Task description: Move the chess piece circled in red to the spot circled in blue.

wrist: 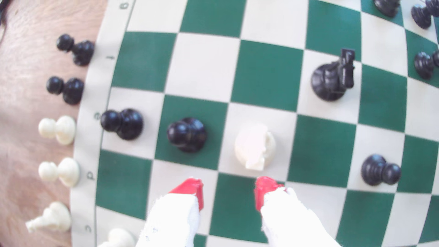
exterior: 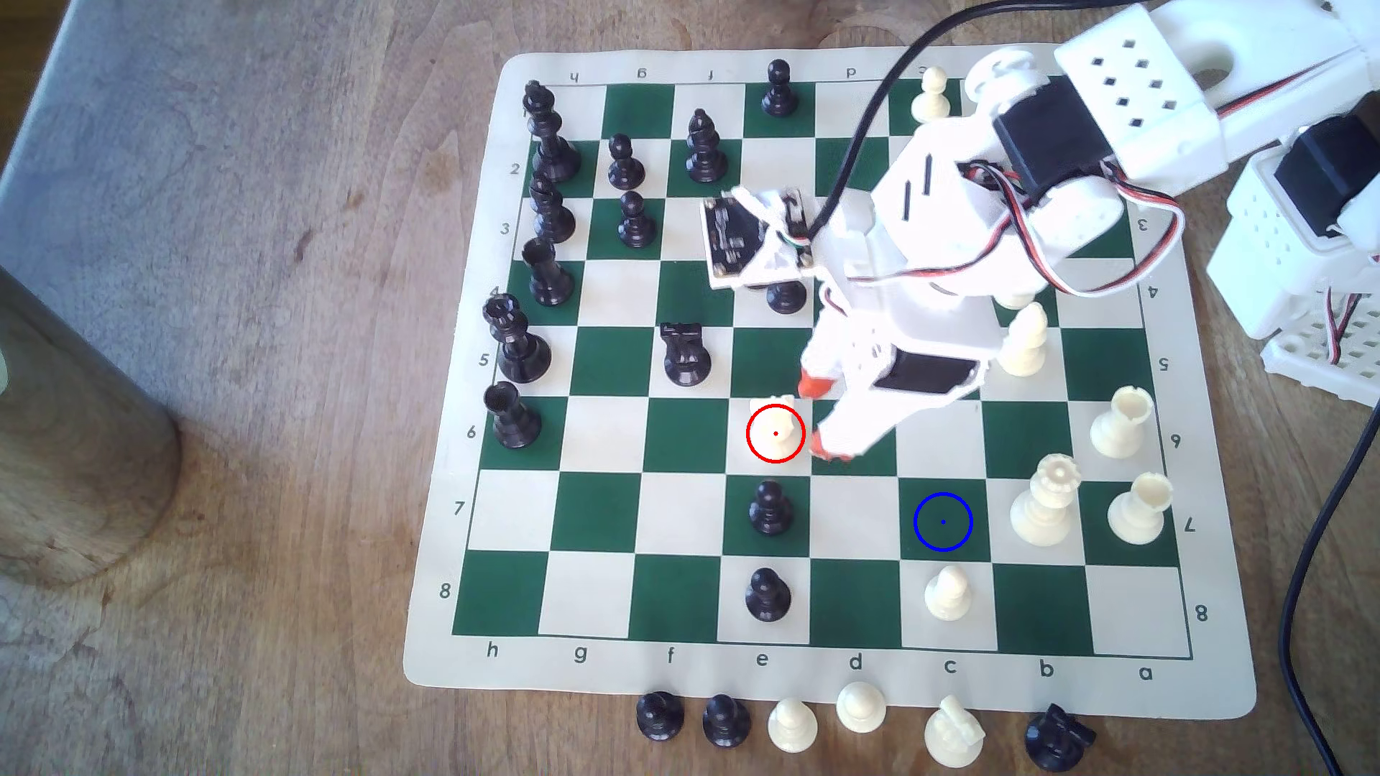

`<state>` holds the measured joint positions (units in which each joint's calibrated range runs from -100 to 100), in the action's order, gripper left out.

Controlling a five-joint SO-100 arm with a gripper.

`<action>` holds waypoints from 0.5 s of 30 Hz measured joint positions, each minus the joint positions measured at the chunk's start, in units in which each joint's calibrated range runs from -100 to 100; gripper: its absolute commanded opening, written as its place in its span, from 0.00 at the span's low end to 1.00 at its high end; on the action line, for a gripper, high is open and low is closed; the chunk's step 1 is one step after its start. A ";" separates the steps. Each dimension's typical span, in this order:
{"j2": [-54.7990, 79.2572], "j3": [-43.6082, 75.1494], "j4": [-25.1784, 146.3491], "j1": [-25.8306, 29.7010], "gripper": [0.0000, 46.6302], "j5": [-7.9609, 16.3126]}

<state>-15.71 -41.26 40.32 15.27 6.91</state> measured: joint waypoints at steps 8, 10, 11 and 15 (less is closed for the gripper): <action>3.60 0.00 -3.11 -0.74 0.25 -0.54; 4.36 0.00 -4.22 -0.74 0.25 -0.54; 4.44 0.00 -4.46 -0.74 0.25 -0.54; 5.19 0.00 -5.90 -1.40 0.24 -0.59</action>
<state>-10.52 -41.26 34.42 13.86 6.32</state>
